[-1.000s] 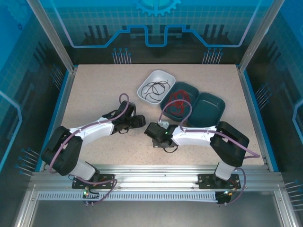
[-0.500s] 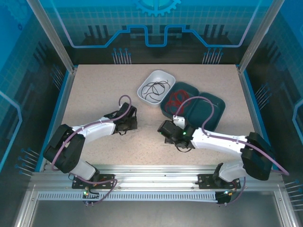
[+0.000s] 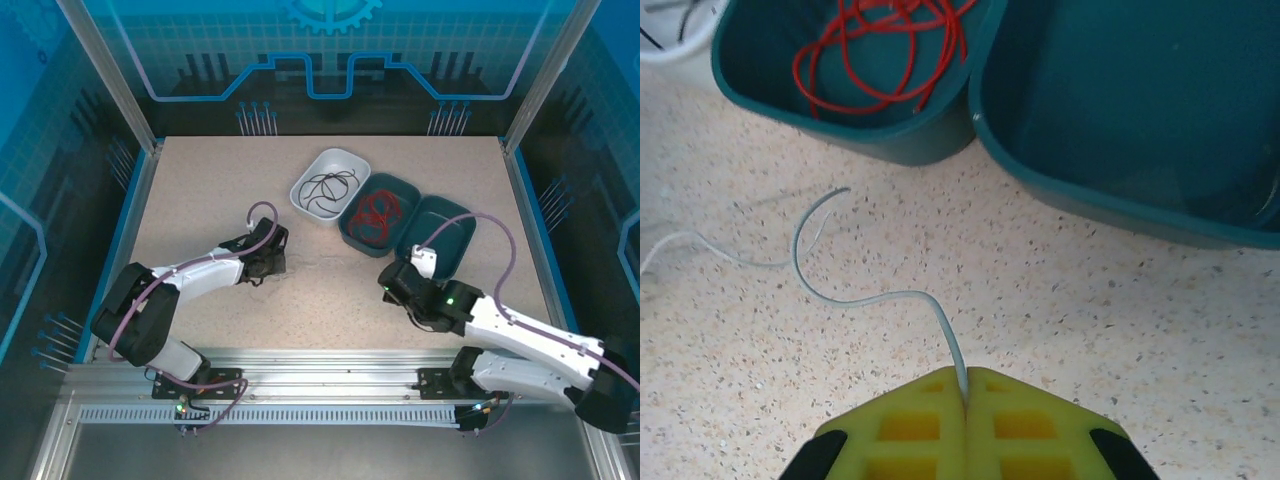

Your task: Untangle the cables

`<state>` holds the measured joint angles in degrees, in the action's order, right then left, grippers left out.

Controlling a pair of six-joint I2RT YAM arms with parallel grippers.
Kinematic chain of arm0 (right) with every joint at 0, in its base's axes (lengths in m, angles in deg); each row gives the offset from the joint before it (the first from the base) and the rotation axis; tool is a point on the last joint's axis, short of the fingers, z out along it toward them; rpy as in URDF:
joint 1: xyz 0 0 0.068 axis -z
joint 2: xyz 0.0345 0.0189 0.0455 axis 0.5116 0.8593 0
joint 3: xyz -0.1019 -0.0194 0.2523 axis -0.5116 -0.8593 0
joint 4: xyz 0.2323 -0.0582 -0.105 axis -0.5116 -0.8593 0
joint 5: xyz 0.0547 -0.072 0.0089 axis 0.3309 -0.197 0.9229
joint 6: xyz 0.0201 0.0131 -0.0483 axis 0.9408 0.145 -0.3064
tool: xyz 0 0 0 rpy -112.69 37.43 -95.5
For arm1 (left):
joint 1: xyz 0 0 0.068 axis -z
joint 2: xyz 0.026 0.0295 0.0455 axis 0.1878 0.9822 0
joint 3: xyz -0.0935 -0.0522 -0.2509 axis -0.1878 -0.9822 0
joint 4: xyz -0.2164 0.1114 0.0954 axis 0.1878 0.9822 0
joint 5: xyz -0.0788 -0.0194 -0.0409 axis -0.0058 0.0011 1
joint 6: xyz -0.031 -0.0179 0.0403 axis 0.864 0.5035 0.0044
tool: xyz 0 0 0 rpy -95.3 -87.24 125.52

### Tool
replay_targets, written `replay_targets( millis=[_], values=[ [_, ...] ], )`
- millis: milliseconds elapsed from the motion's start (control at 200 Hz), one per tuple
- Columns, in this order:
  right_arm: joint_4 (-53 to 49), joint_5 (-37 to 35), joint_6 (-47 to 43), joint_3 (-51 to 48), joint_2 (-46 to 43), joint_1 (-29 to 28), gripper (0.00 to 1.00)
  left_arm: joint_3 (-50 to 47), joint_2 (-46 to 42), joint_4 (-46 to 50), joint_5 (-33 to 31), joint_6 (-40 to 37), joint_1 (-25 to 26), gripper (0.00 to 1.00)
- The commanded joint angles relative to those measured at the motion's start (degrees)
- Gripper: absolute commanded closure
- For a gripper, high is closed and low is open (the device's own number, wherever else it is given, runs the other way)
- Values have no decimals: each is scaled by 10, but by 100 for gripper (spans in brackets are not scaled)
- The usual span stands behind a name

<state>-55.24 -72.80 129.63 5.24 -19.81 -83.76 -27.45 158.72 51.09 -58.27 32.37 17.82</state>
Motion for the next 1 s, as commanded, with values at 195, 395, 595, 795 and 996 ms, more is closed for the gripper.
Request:
replay_targets(
  millis=[195,395,595,795,996],
  values=[
    [-123,-74,-53,62,-71,18,98,-17,-4,11,-17,-7,-23,100],
    [-175,-88,-103,137,-74,44,98,-26,-4,8,-11,-3,-37,100],
    [-187,-68,-162,189,-79,97,100,-28,-7,7,-6,-6,-41,100],
    [-190,-25,-216,229,-75,163,100,-29,-12,6,-1,-6,-42,98],
    [-178,13,-273,274,-49,214,98,-31,-26,-2,36,-8,-42,77]
  ],
)
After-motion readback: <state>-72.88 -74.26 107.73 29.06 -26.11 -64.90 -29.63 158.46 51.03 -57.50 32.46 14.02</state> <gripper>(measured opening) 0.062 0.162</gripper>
